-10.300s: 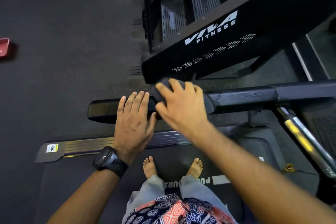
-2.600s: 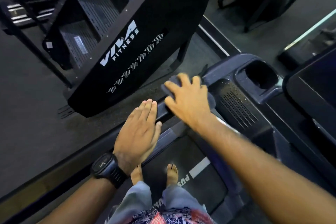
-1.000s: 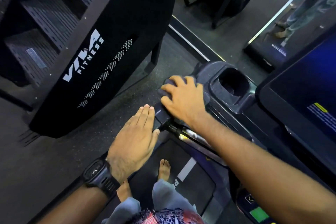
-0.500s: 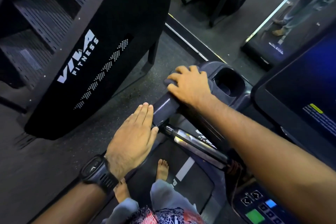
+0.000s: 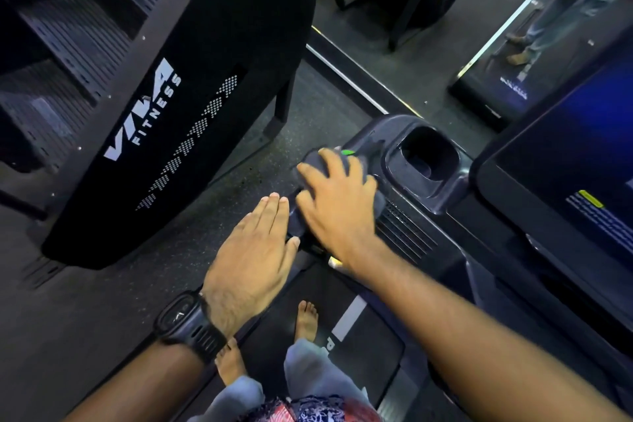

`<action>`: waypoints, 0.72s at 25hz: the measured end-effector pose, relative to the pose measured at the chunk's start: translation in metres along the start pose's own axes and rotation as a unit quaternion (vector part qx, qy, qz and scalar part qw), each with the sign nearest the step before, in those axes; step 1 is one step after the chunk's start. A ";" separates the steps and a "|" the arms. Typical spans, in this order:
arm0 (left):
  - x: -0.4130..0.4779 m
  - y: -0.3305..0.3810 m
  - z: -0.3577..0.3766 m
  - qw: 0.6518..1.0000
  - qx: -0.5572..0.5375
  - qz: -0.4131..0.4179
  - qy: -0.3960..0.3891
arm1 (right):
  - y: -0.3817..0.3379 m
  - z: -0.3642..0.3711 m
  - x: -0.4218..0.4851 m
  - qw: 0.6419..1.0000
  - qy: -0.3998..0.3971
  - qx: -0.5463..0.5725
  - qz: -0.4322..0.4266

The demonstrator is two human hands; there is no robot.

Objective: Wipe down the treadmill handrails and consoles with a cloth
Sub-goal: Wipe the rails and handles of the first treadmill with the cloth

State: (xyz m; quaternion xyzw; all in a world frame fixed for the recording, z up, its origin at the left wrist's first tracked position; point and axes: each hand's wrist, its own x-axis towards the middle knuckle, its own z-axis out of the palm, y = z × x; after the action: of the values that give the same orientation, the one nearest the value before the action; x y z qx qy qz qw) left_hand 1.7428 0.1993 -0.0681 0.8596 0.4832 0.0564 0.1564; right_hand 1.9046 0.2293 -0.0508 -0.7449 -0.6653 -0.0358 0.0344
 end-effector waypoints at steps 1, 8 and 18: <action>0.001 -0.001 0.001 1.000 -0.001 -0.002 -0.003 | -0.007 0.000 -0.010 0.999 0.005 0.001 -0.040; 0.003 -0.001 -0.001 1.000 -0.006 0.011 -0.008 | -0.014 -0.002 -0.029 1.000 0.012 0.016 0.018; 0.017 0.004 0.000 1.000 0.002 0.021 0.014 | 0.014 0.000 0.001 0.995 0.019 -0.047 -0.083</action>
State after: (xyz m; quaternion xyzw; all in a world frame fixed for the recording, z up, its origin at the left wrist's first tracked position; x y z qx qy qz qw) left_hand 1.7546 0.2117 -0.0679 0.8691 0.4670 0.0713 0.1469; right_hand 1.9185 0.2291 -0.0505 -0.6869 -0.7219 -0.0838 0.0084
